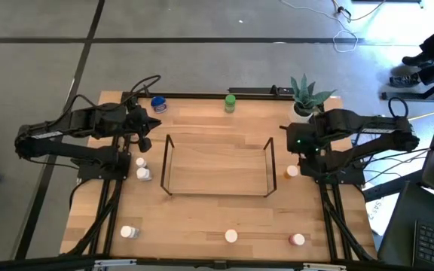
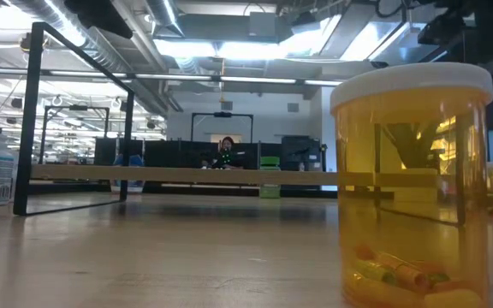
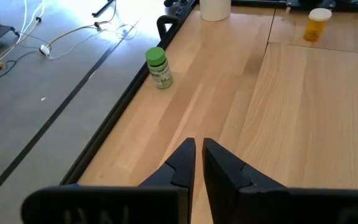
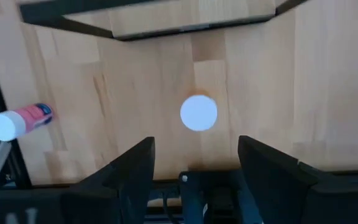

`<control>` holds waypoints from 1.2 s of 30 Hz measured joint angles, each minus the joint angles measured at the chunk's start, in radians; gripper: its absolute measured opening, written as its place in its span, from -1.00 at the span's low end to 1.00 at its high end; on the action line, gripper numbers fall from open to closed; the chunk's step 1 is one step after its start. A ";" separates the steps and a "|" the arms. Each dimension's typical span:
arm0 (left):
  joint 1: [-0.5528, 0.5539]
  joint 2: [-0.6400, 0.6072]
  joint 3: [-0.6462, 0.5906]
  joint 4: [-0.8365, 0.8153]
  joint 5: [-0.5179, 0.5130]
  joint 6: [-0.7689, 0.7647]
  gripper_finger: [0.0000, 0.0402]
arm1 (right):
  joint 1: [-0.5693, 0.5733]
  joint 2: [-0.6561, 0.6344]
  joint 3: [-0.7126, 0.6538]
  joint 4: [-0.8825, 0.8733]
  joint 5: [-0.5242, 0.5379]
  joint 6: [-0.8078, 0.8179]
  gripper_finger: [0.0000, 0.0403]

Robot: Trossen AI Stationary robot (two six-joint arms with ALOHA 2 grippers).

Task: Pick and place medicine bottles onto shelf by color
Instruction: Put the top orange pill bottle on the shelf

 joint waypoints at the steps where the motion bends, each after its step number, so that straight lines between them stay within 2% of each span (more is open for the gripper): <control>1: 0.000 0.000 0.000 0.000 0.000 0.000 -0.87 | 0.000 0.000 -0.008 0.002 0.000 0.000 0.15; 11: 0.000 0.000 0.000 0.000 0.000 0.000 -0.87 | 0.000 -0.042 -0.028 0.085 -0.001 0.056 0.15; 36: 0.000 0.000 0.000 0.000 0.000 0.000 -0.87 | 0.000 -0.051 -0.028 0.101 0.026 0.142 0.16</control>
